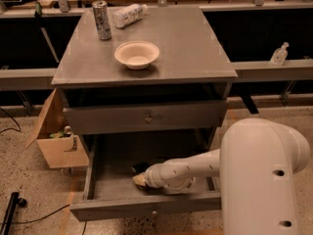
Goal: Pick sponge from middle drawer and place on counter
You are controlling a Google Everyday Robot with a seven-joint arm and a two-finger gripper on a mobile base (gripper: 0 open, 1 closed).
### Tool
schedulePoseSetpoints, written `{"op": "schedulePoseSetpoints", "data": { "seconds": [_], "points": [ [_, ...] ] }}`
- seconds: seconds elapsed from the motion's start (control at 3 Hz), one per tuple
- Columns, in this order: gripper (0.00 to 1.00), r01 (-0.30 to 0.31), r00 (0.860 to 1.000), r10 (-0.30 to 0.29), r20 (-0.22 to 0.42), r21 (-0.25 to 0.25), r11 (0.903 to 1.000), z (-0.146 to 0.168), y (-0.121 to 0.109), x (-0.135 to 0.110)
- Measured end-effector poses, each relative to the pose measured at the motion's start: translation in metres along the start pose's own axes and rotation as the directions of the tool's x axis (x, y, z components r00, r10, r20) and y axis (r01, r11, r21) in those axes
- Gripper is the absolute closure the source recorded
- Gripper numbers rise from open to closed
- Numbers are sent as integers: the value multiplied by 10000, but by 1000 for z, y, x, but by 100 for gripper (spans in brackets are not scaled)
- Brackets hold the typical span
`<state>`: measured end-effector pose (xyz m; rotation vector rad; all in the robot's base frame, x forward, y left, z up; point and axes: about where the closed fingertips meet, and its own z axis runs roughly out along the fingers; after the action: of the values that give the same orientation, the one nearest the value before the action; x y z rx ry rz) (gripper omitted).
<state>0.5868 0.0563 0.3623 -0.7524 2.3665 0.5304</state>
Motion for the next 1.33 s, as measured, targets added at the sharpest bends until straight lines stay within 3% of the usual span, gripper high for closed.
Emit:
{"op": "schedulePoseSetpoints", "data": {
  "seconds": [0.33, 0.67, 1.0, 1.33],
  "points": [
    [100, 490, 9954, -496, 816, 104, 9987, -68, 0, -17],
    [100, 1093, 9830, -1093, 1474, 81, 9940, -158, 22, -40],
    [100, 1789, 9511, -1804, 2509, 288, 9834, -241, 50, -97],
    [100, 1723, 9407, -1717, 2925, 239, 9847, -263, 65, -106]
  ]
}}
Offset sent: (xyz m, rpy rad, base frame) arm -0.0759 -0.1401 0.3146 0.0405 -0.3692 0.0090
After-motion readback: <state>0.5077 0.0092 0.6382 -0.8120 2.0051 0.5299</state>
